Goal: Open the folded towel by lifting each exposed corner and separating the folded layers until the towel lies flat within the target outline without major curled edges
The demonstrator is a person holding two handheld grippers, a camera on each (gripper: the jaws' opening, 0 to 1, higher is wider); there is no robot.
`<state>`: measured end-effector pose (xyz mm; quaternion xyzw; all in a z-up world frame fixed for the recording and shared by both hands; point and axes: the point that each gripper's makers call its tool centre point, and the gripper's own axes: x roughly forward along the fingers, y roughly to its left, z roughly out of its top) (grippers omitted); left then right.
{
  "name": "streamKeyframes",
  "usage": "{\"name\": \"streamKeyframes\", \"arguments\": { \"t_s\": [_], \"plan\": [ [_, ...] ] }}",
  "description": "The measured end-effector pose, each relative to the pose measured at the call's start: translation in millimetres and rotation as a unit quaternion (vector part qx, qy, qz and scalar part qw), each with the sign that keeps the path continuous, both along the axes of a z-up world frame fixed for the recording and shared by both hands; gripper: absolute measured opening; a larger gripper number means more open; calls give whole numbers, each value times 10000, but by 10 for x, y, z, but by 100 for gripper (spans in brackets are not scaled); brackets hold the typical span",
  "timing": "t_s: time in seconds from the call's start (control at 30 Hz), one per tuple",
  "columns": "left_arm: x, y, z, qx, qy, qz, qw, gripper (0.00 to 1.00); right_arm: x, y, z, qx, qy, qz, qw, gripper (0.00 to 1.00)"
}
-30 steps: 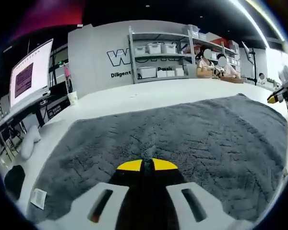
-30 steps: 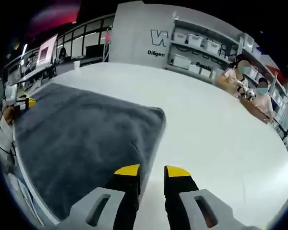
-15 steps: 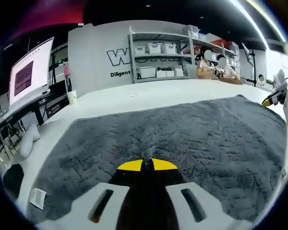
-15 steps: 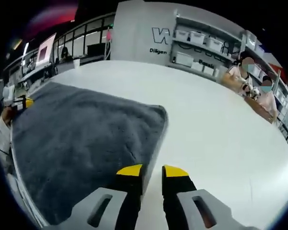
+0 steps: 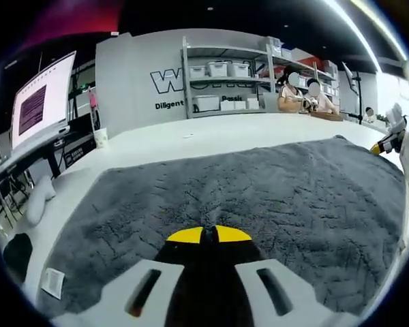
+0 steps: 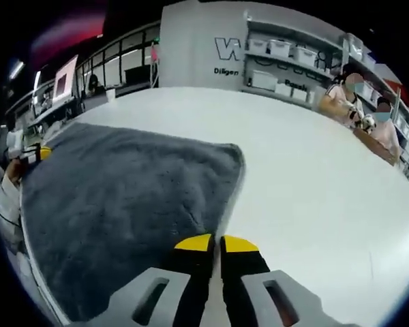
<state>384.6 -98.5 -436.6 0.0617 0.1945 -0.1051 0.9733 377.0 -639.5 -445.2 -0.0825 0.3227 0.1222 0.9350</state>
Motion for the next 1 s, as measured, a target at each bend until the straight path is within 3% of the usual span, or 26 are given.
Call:
{"name": "streamKeyframes", "arguments": {
  "t_s": [0.2, 1.0],
  "plan": [
    [-5, 7, 1, 42, 7, -3, 10000, 4, 24, -86, 8, -368, 14, -26, 9993, 0],
    [-114, 49, 2, 215, 61, 89, 9997, 4, 17, -91, 13, -630, 0, 34, 9980, 0]
  ]
}}
